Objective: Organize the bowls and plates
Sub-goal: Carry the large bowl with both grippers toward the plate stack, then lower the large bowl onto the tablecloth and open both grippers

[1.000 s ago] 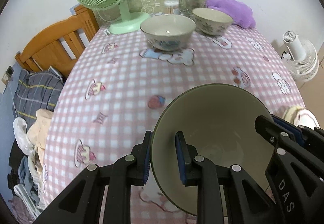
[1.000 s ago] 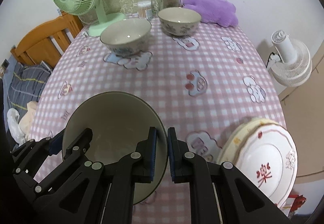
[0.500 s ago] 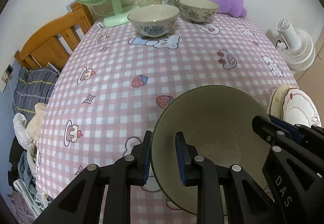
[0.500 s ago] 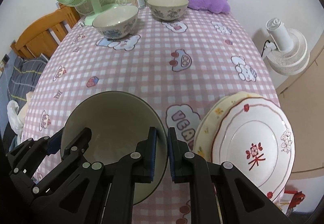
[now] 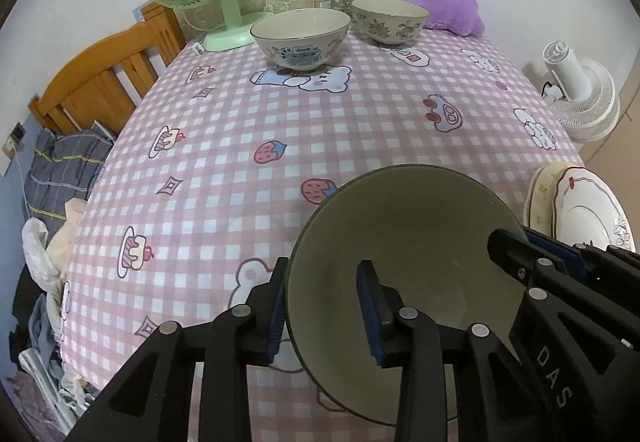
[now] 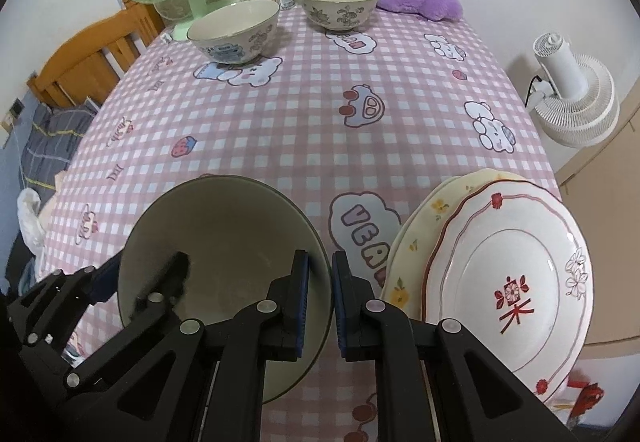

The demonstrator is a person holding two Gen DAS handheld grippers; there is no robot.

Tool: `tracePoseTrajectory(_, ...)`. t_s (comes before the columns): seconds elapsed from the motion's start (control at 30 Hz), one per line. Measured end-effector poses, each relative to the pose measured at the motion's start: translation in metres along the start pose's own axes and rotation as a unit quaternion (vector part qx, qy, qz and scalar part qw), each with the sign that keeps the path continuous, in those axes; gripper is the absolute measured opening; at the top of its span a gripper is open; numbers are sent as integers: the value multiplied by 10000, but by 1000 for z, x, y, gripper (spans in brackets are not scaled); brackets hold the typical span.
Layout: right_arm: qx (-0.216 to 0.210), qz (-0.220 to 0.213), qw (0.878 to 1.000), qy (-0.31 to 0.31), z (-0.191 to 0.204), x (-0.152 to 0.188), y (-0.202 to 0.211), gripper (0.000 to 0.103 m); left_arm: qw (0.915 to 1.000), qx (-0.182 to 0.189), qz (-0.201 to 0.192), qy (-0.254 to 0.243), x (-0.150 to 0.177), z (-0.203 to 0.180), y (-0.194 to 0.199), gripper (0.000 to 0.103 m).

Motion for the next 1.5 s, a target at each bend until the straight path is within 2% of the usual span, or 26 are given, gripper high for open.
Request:
tracePoseTrajectory(0.17,115,34,9998,136,4,4,-2,15,9998,147,75,-79,6,-3,-1,41)
tracePoseTrajectory(0.3,260,-18,9994,208,8,6,2,18,9991,403,110,-65,7,-2,0,55)
tracePoseTrajectory(0.37,293,-61,9995,130,7,6,7,34,9989,460,88,-83,5,-2,3,58)
tracePoseTrajectory(0.43,367,-241,9990,-9,5,4,15,69,9982,592,17,-65,3,1,8,67)
tracePoseTrajectory(0.47,394,-322,9987,-54,4,3,19,71,9978,658,-16,-76,0,2,11,69)
tracePoseTrajectory(0.57,420,-345,9983,-207,5,-2,27,71,9973,715,-81,-151,-8,6,21,75)
tracePoseTrajectory(0.77,416,-500,9970,-411,12,-19,45,73,9943,998,-310,-219,-25,18,39,77)
tracePoseTrajectory(0.9,408,-749,9954,-436,20,-35,58,73,9931,1042,-483,-240,-41,26,45,77)
tracePoseTrajectory(1.17,324,-1050,9930,-422,26,-80,67,73,9929,874,-795,-126,-86,36,50,77)
tracePoseTrajectory(1.27,334,-1098,9925,-422,26,-98,61,73,9944,619,-847,-94,-104,40,46,77)
tracePoseTrajectory(1.37,270,-1092,9933,-253,29,-118,52,73,9955,346,-882,19,-119,43,39,77)
tracePoseTrajectory(1.5,154,-1120,9935,145,37,-144,40,73,9961,324,-799,194,-136,47,25,77)
Point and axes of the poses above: each gripper's, at about its wrist camera, not at the fingertips, and y roughly against the way its jaws point, z to its left, x to its underside, the point moved 4 cm from there along -y, roughly the way its jaws point, and after that the axes turned 13 degrees about x, right-handed, at the moved point
